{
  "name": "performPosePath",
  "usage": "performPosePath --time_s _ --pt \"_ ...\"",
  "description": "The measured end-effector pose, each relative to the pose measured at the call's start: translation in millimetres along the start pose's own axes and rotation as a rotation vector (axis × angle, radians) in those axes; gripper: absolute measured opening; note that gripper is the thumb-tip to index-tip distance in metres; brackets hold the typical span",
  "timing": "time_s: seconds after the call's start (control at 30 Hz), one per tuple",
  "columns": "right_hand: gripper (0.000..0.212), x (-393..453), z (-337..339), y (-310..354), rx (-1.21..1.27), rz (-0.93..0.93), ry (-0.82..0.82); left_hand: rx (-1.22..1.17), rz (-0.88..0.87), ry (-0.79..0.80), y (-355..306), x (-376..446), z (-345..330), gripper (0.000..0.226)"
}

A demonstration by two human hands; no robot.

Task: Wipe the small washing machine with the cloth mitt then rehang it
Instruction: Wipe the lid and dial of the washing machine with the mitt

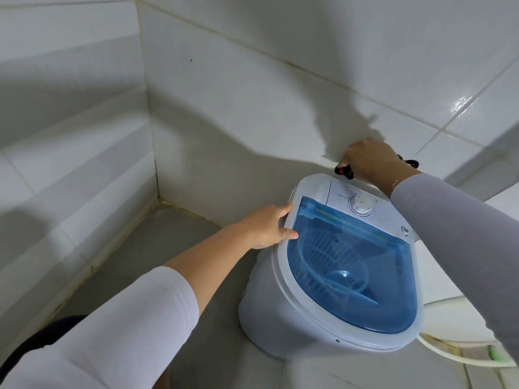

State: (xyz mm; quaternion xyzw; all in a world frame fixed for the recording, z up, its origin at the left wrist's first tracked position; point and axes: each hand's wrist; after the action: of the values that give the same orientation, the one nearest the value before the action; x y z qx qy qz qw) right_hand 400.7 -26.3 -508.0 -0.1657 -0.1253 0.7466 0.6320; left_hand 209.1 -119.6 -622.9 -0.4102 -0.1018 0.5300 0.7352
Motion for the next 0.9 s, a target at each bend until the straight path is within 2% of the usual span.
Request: performPosePath --time_s 0.17,0.23,0.37,0.47,0.9 --pt "0.033 -13 12 -10 0.358 -0.168 0.028 -0.018 -0.013 0.002 -2 -4 1 0.075" --pt "0.034 -11 5 -6 0.423 -0.195 0.052 -0.017 -0.018 0.000 -4 -6 2 0.075" --pt "0.030 -6 -21 2 0.428 -0.242 0.127 -0.010 -0.024 -0.002 -7 -9 3 0.073" --pt "0.027 -5 -27 6 0.471 -0.271 0.107 -0.020 -0.032 -0.004 -8 -10 3 0.072" --pt "0.030 -24 -26 12 0.441 -0.142 0.105 0.002 -0.002 -0.009 -11 -11 3 0.073"
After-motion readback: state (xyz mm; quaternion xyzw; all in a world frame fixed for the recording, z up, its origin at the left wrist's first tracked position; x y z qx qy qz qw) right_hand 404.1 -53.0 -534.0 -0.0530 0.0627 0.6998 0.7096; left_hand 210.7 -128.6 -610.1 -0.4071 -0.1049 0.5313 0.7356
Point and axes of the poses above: each hand's wrist, its own x-axis towards the middle knuckle, its own z-axis out of the back of the hand, y = z × x, and after that the axes turned 7 degrees about x, right-handed
